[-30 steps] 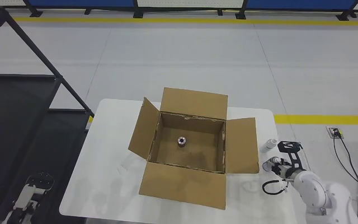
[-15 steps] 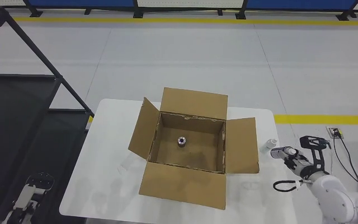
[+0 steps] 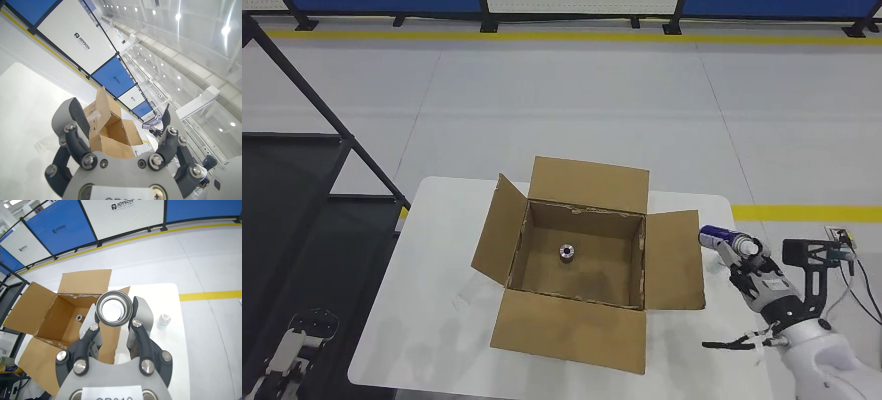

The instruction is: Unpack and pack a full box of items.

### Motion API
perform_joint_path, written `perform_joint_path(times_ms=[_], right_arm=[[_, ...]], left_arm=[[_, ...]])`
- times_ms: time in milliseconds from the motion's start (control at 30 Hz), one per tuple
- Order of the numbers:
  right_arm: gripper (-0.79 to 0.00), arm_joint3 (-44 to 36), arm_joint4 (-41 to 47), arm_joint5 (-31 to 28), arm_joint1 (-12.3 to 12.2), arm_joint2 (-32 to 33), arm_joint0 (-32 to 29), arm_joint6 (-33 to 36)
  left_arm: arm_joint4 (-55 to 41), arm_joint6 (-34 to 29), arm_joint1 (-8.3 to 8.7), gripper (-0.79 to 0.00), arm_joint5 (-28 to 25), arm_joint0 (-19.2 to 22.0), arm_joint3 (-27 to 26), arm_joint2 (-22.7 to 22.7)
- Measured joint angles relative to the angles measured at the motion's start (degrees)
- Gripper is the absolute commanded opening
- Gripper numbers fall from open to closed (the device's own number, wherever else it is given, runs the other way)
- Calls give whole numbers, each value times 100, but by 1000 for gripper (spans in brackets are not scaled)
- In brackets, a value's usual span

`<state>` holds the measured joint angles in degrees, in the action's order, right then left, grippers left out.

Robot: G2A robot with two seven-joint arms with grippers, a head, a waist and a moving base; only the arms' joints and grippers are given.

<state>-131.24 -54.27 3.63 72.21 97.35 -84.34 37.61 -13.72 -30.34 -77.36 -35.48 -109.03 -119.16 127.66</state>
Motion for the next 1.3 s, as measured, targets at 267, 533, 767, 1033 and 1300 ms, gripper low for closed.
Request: perform_joint_path(times_ms=[267,533,767,1033,1300], right_arm=[[-785,978,-1043,46,48,-1889,1463,919],[-785,2922,-1715,513,322,-3690,3093,1538],[-785,4741,-1557,773,661,-4615,4154,1395],[-579,5592,-1437,944,894,-4962,4585,1309],[-403,5801,-1455,982,983,-4939,4642,1319]], left_arm=[[0,0,0,0,0,0,0,0],[0,0,0,0,0,0,0,0],[0,0,0,0,0,0,0,0],[0,0,0,0,0,0,0,0],[0,0,0,0,0,0,0,0]])
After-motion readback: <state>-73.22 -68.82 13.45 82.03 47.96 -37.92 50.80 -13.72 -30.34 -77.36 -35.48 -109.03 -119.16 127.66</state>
